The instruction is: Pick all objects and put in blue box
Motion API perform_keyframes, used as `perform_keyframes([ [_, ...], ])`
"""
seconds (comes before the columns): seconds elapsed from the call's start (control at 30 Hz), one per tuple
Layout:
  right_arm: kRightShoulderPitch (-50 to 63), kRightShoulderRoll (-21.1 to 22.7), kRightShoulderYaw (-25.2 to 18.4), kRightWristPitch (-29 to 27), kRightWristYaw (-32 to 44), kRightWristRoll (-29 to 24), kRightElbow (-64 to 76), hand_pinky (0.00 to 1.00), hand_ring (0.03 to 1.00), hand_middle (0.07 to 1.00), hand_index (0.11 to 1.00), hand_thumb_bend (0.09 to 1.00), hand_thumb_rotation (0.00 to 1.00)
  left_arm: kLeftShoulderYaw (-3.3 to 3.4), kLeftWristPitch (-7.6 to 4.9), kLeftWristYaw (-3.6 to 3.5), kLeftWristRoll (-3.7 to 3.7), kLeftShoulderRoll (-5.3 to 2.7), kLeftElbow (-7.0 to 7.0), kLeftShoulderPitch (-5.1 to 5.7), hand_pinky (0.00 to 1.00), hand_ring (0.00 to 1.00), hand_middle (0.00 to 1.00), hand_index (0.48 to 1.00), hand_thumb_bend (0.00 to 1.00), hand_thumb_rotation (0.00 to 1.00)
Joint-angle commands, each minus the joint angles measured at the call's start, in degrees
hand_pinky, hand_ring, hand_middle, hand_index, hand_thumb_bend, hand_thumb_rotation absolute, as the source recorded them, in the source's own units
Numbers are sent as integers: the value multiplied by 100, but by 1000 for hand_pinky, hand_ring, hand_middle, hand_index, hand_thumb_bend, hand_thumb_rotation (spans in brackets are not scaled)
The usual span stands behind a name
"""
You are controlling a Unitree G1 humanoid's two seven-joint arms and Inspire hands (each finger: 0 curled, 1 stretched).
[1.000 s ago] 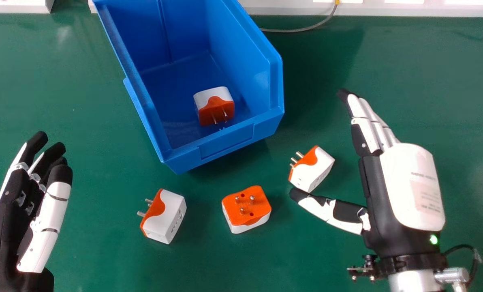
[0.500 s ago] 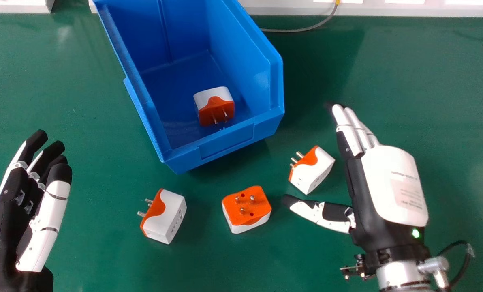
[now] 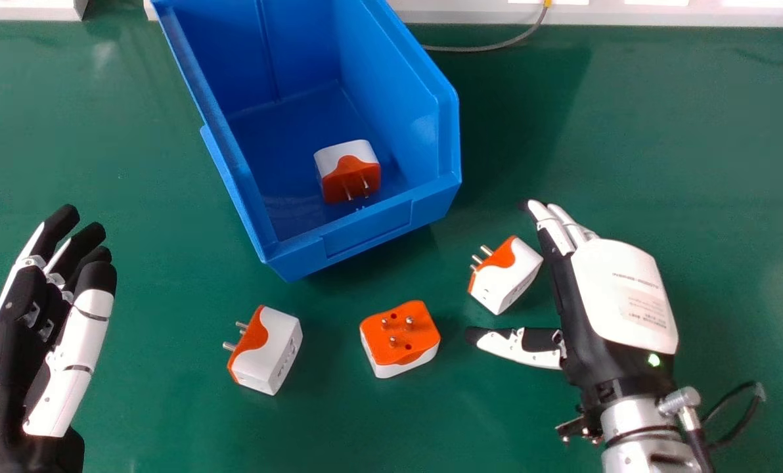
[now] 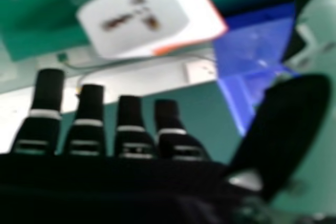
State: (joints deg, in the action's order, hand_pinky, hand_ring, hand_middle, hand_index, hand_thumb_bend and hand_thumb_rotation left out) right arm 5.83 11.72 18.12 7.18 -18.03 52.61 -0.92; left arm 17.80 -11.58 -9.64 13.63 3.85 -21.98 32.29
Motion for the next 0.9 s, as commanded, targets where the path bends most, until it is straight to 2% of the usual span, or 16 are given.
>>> perform_keyframes([
  [0.0, -226, 57, 15, 91, 25, 60, -82, 688, 840, 884, 869, 653, 326, 80, -34, 1, 46, 65, -104, -10, 901, 887, 886, 896, 487, 574],
  [0.1, -414, 103, 45, 242, 204, 44, -241, 694, 844, 890, 872, 645, 335, 96, -65, -21, 29, 77, -71, -29, 913, 890, 889, 899, 483, 576],
  [0.2, -607, 144, 67, 301, 222, 16, -455, 703, 850, 896, 878, 635, 351, 108, -75, -58, 77, 71, -57, -51, 915, 891, 890, 901, 476, 582],
  [0.27, -740, 157, 69, 334, 234, -19, -603, 699, 849, 895, 876, 634, 355, 119, -100, -86, 76, 81, -39, -63, 917, 891, 891, 902, 471, 582],
  [0.33, -888, 153, 64, 396, 260, -51, -767, 700, 850, 897, 878, 632, 352, 133, -76, -85, 71, 84, -50, -64, 918, 893, 893, 905, 470, 584],
  [0.47, -1129, 146, 49, 430, 219, -145, -1073, 711, 856, 900, 883, 630, 345, 150, -49, -55, 16, 92, -70, -64, 918, 894, 895, 906, 473, 595],
  [0.6, -1310, 104, 34, 533, 214, -227, -1284, 712, 853, 895, 879, 639, 334, 161, -23, -65, 62, 104, -94, -71, 911, 890, 892, 902, 471, 599],
  [0.77, -1526, 6, 32, 800, 257, -332, -1502, 725, 859, 897, 879, 650, 346, 171, -116, -129, 87, 128, -40, -84, 909, 892, 895, 905, 465, 597],
  [0.87, -1651, -70, 64, 1101, 388, -335, -1583, 732, 863, 901, 883, 660, 361, 178, -53, -125, 97, 124, -78, -64, 910, 892, 897, 907, 461, 598],
])
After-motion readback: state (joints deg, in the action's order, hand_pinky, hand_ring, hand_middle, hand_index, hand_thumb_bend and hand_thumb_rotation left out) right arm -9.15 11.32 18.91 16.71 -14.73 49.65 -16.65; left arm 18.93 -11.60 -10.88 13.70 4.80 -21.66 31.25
